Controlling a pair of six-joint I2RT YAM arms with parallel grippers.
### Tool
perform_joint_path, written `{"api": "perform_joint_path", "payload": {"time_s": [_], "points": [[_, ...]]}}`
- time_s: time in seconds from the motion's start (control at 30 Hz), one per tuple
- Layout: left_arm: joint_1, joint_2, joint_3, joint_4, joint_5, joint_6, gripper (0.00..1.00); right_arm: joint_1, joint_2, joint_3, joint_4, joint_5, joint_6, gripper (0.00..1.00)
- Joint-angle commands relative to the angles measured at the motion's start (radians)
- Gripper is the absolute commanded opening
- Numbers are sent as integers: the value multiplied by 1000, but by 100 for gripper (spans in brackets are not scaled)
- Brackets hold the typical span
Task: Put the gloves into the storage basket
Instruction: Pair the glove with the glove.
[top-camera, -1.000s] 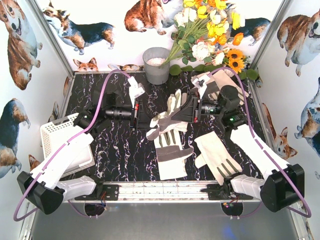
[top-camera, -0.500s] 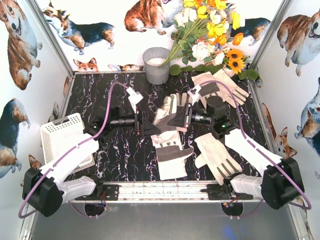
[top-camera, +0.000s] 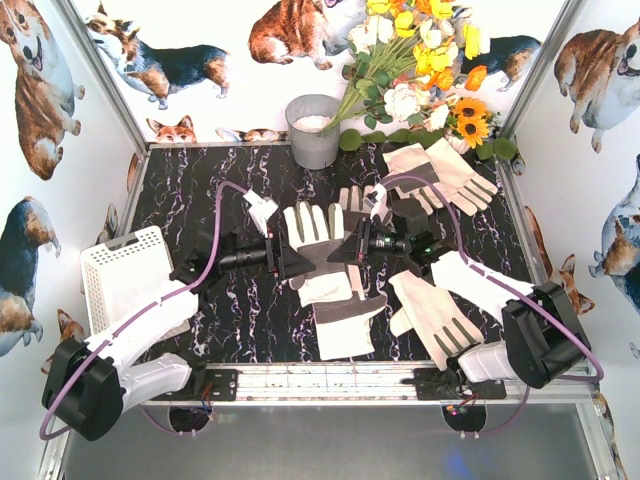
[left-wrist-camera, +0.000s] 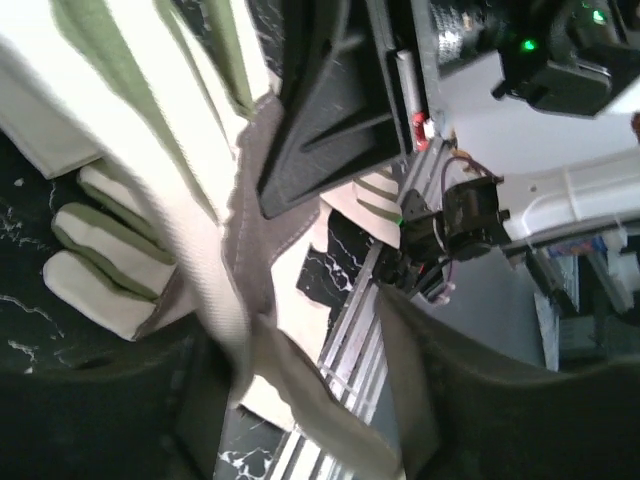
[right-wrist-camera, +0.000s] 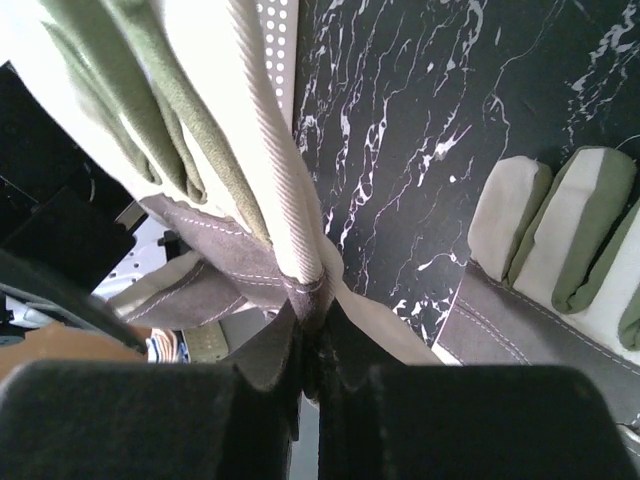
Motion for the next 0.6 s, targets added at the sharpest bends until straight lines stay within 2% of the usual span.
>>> {"api": "perform_joint_path", "payload": {"time_s": [0.0, 0.1, 0.17, 0.2, 0.23, 0.33, 0.37, 0.47, 0.57], "points": [[8, -42, -2, -46, -129, 19, 43, 30, -2, 62, 54, 5, -42, 0], [15, -68, 2, -133, -224, 35, 16, 63, -2, 89, -75, 103, -159, 0], [15, -74, 6, -167, -267, 21, 6, 101, 4, 126, -166, 177, -244, 0], [16, -78, 5, -181, -292, 3, 0, 121, 8, 148, -206, 216, -285, 6], [16, -83, 3, -191, -316, -22, 0, 141, 13, 166, -237, 255, -318, 16], [16, -104, -15, -212, -402, -112, 0, 188, 20, 206, -280, 348, -383, 58], [15, -115, -22, -226, -440, -170, 0, 201, 13, 215, -285, 377, -396, 69], [15, -138, -37, -256, -543, -300, 0, 241, -17, 237, -292, 459, -441, 87], [14, -148, -54, -239, -602, -437, 0, 304, -56, 263, -319, 576, -500, 95]]}}
